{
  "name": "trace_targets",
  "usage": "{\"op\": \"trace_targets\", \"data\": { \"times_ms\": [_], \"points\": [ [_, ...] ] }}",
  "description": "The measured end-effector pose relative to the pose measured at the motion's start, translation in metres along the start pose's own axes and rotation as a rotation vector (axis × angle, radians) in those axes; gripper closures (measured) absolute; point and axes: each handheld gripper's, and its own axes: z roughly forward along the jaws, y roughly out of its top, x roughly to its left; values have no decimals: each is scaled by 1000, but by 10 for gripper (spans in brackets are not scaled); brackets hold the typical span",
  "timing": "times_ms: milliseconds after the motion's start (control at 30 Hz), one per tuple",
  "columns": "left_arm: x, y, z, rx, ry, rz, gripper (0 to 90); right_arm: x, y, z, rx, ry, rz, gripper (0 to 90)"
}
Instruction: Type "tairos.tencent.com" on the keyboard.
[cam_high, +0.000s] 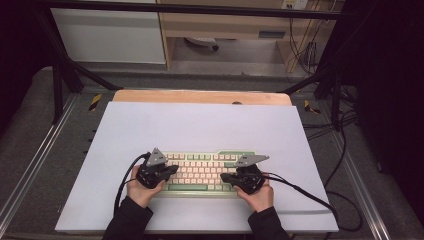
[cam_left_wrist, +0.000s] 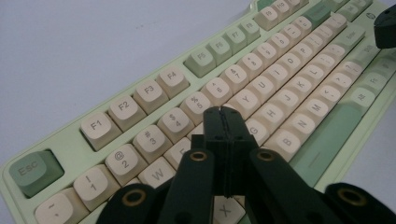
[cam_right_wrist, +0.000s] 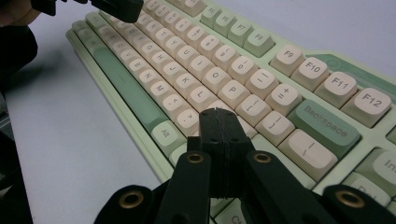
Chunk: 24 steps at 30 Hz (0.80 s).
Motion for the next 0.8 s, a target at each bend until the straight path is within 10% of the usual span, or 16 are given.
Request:
{"op": "trace_targets", "data": {
  "times_ms": [800],
  "points": [
    [15, -6, 5, 11, 33, -32, 900, 0, 0, -1, -2, 2, 1, 900]
  ]
}}
